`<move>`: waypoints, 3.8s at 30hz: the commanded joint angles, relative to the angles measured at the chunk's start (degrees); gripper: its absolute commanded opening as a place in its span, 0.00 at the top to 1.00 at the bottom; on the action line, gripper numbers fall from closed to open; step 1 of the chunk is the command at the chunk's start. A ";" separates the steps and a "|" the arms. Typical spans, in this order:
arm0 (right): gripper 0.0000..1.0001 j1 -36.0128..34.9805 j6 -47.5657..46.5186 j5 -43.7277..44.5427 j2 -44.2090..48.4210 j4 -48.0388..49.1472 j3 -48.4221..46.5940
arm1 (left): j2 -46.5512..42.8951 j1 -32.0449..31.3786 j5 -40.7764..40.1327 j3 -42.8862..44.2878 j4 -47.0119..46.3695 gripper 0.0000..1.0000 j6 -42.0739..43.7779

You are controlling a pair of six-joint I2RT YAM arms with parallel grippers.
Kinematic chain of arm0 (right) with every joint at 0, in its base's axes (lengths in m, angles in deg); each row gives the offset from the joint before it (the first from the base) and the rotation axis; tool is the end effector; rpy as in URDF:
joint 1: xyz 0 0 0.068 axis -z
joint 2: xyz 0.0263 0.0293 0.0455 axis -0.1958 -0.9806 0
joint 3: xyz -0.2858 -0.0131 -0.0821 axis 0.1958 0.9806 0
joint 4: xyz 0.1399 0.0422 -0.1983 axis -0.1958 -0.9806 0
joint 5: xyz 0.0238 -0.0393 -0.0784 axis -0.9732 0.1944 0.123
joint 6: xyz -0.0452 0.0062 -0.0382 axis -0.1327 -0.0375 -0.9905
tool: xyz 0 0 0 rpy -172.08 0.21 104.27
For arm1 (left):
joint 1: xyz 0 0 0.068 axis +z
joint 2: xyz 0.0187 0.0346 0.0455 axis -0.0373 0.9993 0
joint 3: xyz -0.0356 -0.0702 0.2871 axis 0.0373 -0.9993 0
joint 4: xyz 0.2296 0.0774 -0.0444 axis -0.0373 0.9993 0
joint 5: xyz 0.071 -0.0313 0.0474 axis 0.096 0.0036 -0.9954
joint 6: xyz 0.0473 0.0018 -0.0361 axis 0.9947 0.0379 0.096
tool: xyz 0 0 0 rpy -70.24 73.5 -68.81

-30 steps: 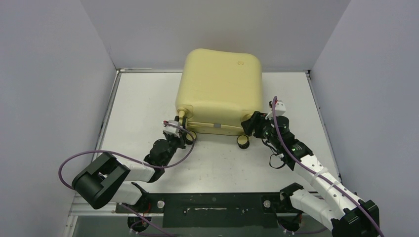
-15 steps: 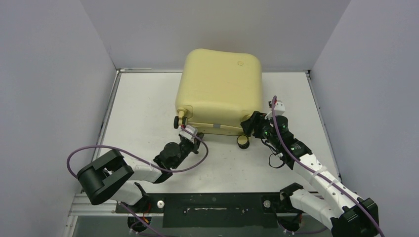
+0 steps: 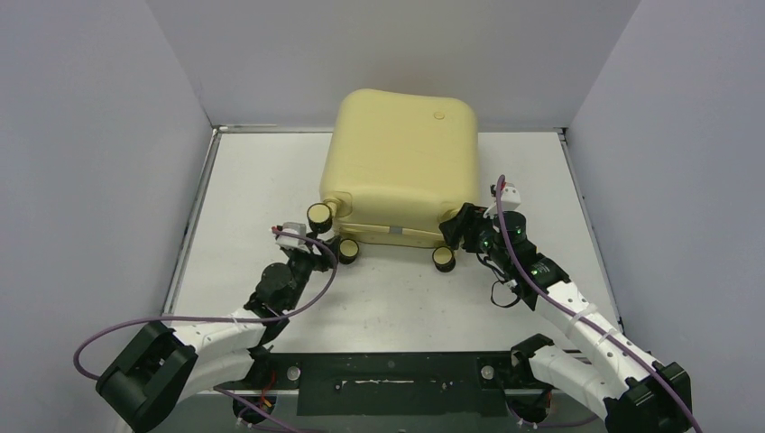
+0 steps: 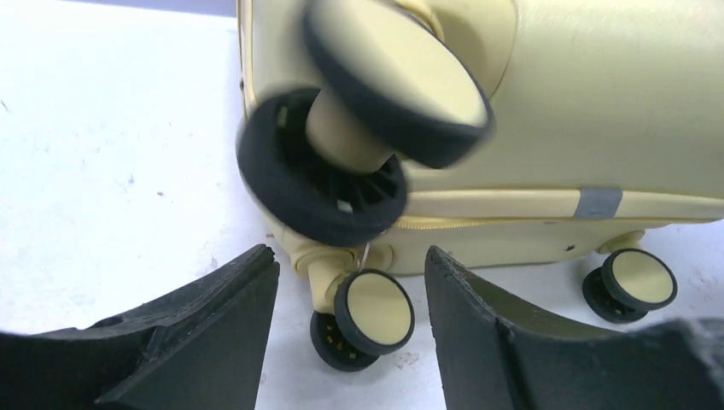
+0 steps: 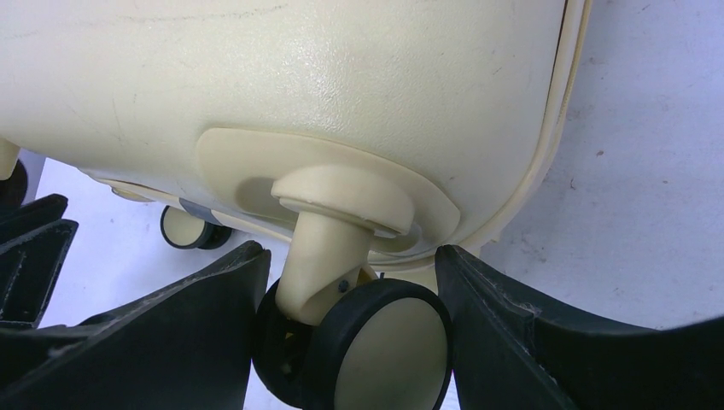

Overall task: Pack the luggage
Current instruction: Zip the luggage at the center of the board.

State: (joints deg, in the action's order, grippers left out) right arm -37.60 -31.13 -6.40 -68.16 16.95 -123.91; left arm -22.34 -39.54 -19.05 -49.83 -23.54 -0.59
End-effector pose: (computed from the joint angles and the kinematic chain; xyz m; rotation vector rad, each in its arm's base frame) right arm 0.1641 0.0834 0.2872 0.0980 2.0666 0.7094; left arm 0.1487 -0.0958 0.2210 0.0222 1.5649 -0.4825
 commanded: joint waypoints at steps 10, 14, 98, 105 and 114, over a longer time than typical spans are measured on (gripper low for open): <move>1.00 -1.83 -4.94 5.85 -1.85 5.94 -11.03 | 2.24 1.55 1.69 -1.80 -3.44 0.38 -5.33; 1.00 -2.48 -7.24 7.88 -1.39 5.06 -11.86 | 1.49 1.81 0.85 -2.74 -4.13 0.38 -5.58; 1.00 -2.43 -0.27 6.16 -5.88 10.84 -3.70 | 22.86 -14.27 3.15 7.13 -19.56 1.00 17.34; 1.00 -2.30 2.63 3.99 -6.02 11.62 -2.58 | 34.85 -11.83 2.92 1.03 -45.45 1.00 14.69; 1.00 -1.42 4.44 3.25 -6.01 12.09 -1.76 | 35.48 -12.43 4.21 0.88 -46.42 1.00 14.04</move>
State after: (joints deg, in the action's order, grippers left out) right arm -38.69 -34.96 -0.22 -73.06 20.84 -125.93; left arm 13.48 -50.15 -22.72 -48.30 -55.46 12.52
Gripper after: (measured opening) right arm 0.550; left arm 0.047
